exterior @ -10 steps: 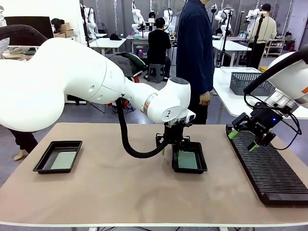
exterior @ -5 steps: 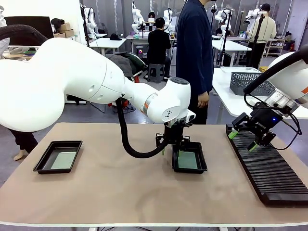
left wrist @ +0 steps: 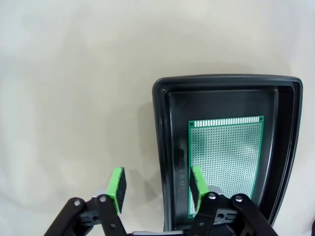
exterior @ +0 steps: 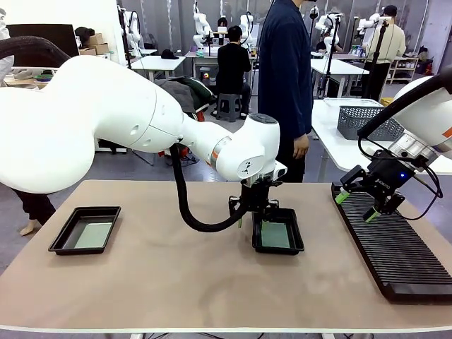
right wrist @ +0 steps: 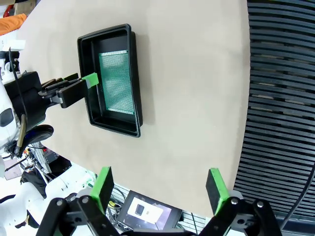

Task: Inspect and transfer BCBs to ESD trays.
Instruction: Pick up the ESD tray and place it on the left side of the table.

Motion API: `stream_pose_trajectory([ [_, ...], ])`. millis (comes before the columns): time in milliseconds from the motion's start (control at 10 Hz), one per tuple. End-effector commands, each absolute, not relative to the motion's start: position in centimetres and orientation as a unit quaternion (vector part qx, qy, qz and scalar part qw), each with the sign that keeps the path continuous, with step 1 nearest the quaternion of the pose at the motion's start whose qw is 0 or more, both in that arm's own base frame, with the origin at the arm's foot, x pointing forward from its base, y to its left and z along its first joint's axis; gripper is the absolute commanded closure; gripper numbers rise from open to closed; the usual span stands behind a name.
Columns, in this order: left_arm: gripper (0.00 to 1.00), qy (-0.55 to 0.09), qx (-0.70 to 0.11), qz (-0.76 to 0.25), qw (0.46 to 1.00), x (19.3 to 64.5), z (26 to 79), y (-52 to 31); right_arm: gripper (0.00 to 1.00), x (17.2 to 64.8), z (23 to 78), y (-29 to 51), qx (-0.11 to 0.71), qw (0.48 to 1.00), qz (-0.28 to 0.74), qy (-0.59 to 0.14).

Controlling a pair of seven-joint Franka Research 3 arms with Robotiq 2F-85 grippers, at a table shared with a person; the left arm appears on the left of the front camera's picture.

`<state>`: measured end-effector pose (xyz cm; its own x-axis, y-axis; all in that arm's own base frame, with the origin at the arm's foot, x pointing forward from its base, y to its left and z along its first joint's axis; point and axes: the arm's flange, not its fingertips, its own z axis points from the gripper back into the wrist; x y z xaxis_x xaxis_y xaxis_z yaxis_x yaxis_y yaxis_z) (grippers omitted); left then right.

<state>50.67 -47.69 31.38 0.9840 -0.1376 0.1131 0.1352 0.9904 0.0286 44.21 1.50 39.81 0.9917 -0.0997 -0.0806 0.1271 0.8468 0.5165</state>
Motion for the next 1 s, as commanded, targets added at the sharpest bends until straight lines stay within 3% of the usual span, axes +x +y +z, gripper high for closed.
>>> stream_pose_trajectory([
  [0,0.44,-0.056,0.004,-0.067,0.996,50.84,31.41,-48.05,0.0,44.22,39.85,1.64,0.268,0.961,-0.069,0.019],
  [300,0.75,-0.055,0.0,-0.066,0.996,51.1,31.39,-48.37,0.0,44.22,39.85,1.64,0.268,0.961,-0.069,0.019],
  [400,0.79,-0.053,0.001,-0.068,0.996,51.17,31.34,-48.53,0.0,44.22,39.85,1.64,0.268,0.961,-0.069,0.019],
  [500,0.92,-0.054,-0.004,-0.065,0.996,51.33,31.23,-48.63,0.0,44.22,39.85,1.64,0.268,0.961,-0.069,0.019],
  [700,1.0,-0.052,-0.009,-0.065,0.996,51.44,31.16,-48.52,0.0,44.22,39.85,1.64,0.268,0.961,-0.069,0.019],
  [900,1.0,-0.047,-0.013,-0.063,0.997,51.56,30.81,-48.46,0.0,44.22,39.85,1.64,0.268,0.961,-0.069,0.019],
])
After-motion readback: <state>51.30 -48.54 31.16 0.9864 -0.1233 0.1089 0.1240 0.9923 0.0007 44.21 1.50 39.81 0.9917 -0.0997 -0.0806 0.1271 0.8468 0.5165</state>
